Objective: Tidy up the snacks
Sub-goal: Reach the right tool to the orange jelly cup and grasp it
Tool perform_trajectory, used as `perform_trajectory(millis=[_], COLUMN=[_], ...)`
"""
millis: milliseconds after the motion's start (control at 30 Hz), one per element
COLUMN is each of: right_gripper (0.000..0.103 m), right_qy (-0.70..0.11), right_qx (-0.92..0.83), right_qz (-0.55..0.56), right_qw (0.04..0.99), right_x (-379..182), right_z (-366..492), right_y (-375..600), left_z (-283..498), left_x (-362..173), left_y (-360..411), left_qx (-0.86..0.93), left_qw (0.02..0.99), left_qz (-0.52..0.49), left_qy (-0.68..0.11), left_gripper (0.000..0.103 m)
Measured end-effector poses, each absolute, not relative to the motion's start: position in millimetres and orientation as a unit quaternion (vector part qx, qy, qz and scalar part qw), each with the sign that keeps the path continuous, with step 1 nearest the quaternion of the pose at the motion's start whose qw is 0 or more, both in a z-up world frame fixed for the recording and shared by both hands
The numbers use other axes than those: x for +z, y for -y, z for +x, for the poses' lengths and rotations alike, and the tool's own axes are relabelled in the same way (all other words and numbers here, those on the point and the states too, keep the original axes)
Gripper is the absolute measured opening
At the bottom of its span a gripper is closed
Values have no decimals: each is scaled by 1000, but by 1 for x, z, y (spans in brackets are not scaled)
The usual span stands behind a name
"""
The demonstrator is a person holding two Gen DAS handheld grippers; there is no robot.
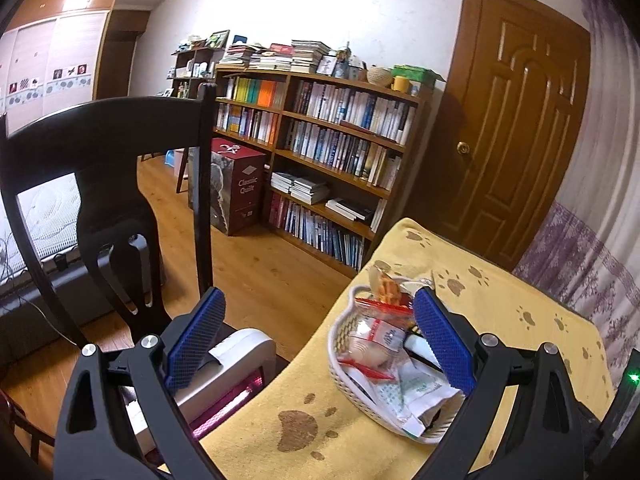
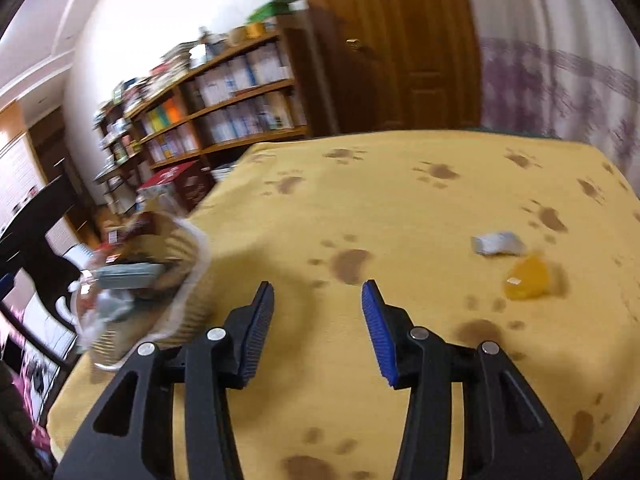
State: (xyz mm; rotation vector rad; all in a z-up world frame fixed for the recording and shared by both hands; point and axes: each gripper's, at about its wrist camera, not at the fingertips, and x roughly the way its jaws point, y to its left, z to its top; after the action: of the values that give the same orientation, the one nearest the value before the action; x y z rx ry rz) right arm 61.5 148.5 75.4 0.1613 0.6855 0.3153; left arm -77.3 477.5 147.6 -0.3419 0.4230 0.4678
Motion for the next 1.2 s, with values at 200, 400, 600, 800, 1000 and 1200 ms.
perform_trajectory(millis=[200,400,600,800,1000,1200], right_gripper=[46,46,46,47,46,46], right_qy=[-347,-371,-395,-397,-395,-395], right_qx=[95,69,61,42,4,-12], right_qz=[112,165,197,194,158,128], right_qw=[926,911,895,896,905,910], right_x=[60,38,16,10,12,12], right_z=[72,93,113,134,153,171], right_y=[-90,-47,-31,-31,-32,-33], left_z=[-72,-69,-65,-62,-58,-53], left_x=[145,143,140,139,134,130], left_y=[-464,-448,-432,-430,-429,-423], left_qx=[219,207,195,193,196,191], left_qw=[940,944,947,948,946,947], left_qz=[-151,-133,-118,-112,-106,-90], left_qy=[-213,-220,-226,-229,-236,-242], left_gripper=[96,96,96,96,97,97])
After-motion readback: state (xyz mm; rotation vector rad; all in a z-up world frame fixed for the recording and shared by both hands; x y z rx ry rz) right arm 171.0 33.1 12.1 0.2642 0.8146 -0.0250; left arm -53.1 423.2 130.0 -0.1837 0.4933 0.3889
